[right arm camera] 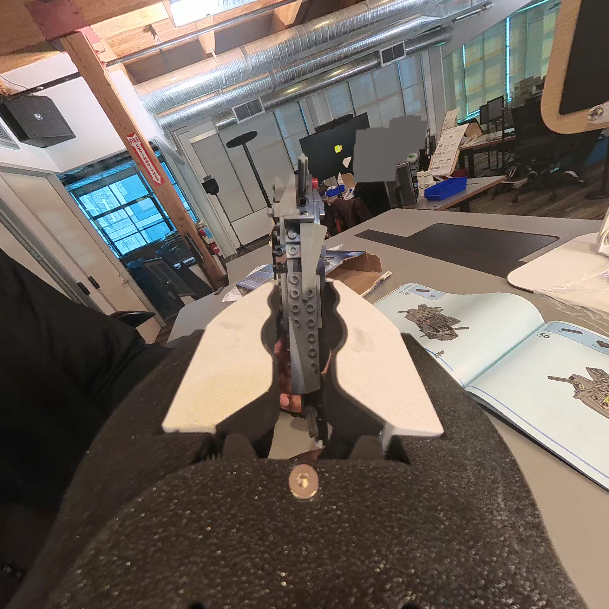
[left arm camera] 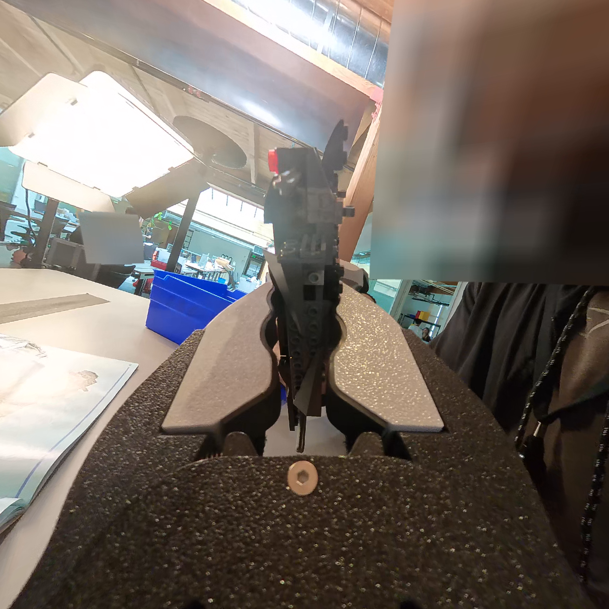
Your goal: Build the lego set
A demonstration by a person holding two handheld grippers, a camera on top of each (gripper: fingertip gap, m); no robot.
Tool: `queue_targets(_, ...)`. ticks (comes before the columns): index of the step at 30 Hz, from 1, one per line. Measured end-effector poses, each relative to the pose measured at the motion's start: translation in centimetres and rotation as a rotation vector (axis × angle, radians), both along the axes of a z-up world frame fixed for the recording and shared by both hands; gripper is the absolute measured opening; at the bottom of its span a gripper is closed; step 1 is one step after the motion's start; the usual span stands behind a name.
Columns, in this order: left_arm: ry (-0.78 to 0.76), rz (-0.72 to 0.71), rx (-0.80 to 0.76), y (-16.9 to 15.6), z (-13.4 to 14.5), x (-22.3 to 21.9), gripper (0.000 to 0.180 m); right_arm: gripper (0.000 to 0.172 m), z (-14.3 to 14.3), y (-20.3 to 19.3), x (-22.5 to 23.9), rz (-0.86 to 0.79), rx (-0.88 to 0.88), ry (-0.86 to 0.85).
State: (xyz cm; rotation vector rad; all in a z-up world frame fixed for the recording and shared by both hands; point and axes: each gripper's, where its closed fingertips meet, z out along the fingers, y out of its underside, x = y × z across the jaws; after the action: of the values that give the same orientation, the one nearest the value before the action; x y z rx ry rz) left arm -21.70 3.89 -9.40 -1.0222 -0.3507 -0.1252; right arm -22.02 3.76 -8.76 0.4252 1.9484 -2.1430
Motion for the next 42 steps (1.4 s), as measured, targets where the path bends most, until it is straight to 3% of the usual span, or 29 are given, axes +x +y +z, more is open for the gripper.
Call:
queue_targets(35,0.005,0.018,-0.012,0.0,-0.1,-0.2,0.029,0.019,0.0,0.0,-0.1,-0.01,-0.01,-0.019)
queue_targets(42,-0.095,0.065,0.042,-1.6,-0.4,-1.9,0.028,0.03,-1.1,0.2,-1.1,-0.045,0.054,-0.05)
